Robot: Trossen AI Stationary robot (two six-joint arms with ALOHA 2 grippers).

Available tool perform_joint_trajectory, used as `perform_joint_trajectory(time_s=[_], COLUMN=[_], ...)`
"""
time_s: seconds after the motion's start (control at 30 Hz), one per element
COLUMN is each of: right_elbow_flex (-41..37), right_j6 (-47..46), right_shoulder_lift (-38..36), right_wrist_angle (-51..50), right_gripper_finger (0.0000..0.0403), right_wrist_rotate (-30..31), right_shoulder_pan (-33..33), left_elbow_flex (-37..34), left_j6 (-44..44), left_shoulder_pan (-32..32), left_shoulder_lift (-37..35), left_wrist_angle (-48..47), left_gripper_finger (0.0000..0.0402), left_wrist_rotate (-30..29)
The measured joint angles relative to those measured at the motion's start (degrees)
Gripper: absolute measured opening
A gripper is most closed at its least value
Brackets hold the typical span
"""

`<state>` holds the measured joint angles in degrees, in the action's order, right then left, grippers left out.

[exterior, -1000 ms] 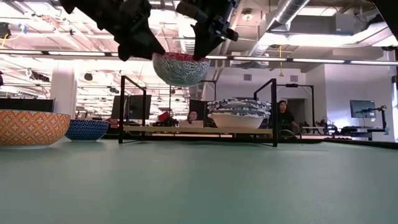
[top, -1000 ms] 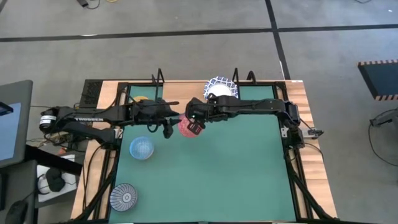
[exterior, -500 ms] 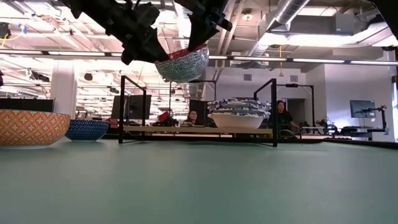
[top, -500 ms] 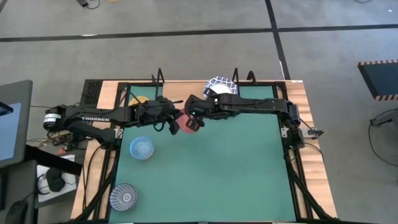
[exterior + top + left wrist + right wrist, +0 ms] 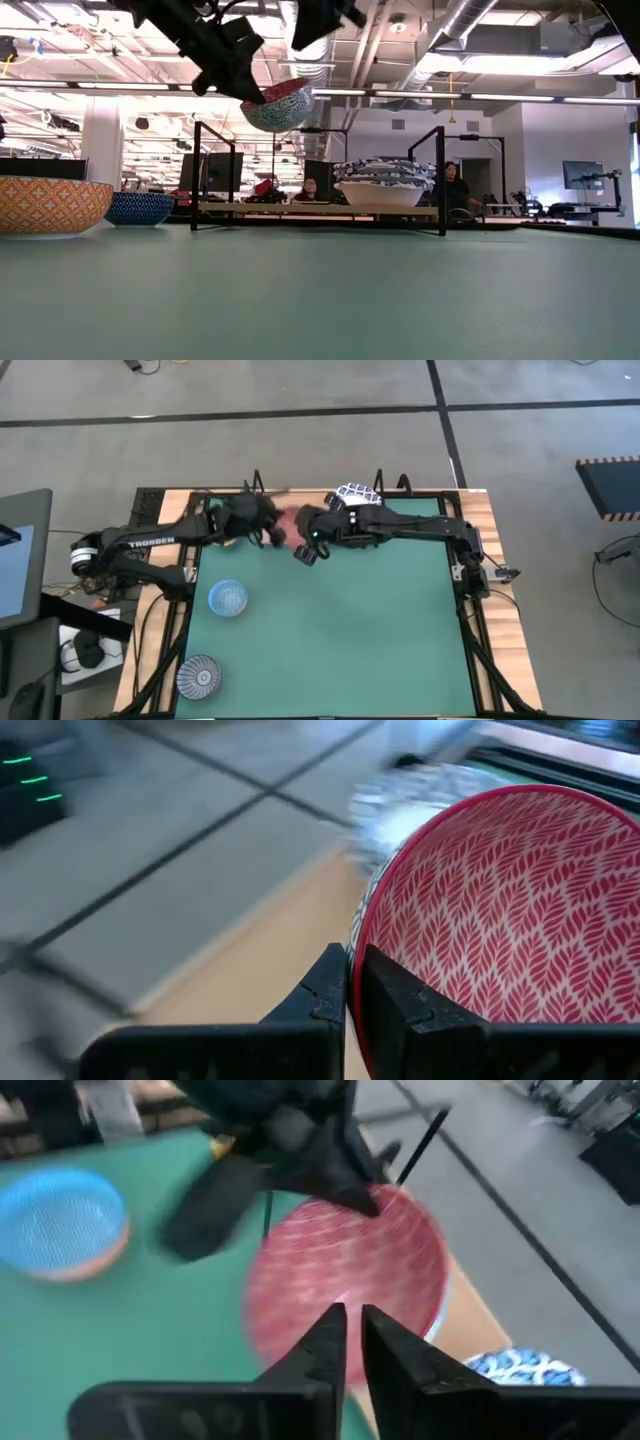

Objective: Place and stack bowls onto a shelf
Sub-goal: Put the red bowl on the shelf

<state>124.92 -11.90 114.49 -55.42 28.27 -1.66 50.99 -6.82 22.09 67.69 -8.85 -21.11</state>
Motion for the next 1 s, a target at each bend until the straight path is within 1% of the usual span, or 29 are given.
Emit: perform_joint_trajectory(time_s=[0.1, 0.2, 0.3, 0.43, 0.63, 0.73, 0.83, 1.0], right_elbow_flex=[3.3, 5.3, 6.6, 6.9, 6.9, 6.9, 6.9, 6.9], right_j6=[0.0, 0.0, -0.1, -0.5, -3.1, -4.3, -4.6, -4.7], right_shoulder_lift=[0.0, 0.0, 0.0, 0.0, 0.1, 0.1, 0.1, 0.1], right_wrist_angle=[-1.0, -1.2, -2.3, -5.3, -11.2, -12.8, -13.4, -13.6], right_gripper_finger=[0.0083, 0.0090, 0.0092, 0.0093, 0.0093, 0.0093, 0.0093, 0.0093], right_wrist_rotate=[0.0, 0.2, 0.3, 0.3, 0.4, 0.5, 0.5, 0.5], right_shoulder_pan=[-1.1, -2.0, -2.8, -3.0, -3.0, -3.0, -3.0, -3.0], left_elbow_flex=[1.8, 3.5, 7.2, 13.8, 21.8, 23.6, 24.0, 24.3], left_j6=[0.4, 0.2, -1.5, 0.3, 4.4, 5.8, 7.1, 7.0], left_shoulder_pan=[6.5, 12.5, 15.5, 16.0, 16.0, 16.0, 16.3, 16.5], left_shoulder_lift=[1.3, 4.6, 10.2, 17.5, 25.2, 27.9, 30.0, 31.4], left_wrist_angle=[-0.9, -2.1, -5.2, -12.0, -18.5, -19.4, -20.7, -21.3], left_gripper_finger=[0.0001, 0.0001, 0.0001, 0.0001, 0.0001, 0.0001, 0.0001, 0.0024], left_wrist_rotate=[0.2, 5.1, 8.6, 9.3, 10.4, 10.3, 10.1, 9.0])
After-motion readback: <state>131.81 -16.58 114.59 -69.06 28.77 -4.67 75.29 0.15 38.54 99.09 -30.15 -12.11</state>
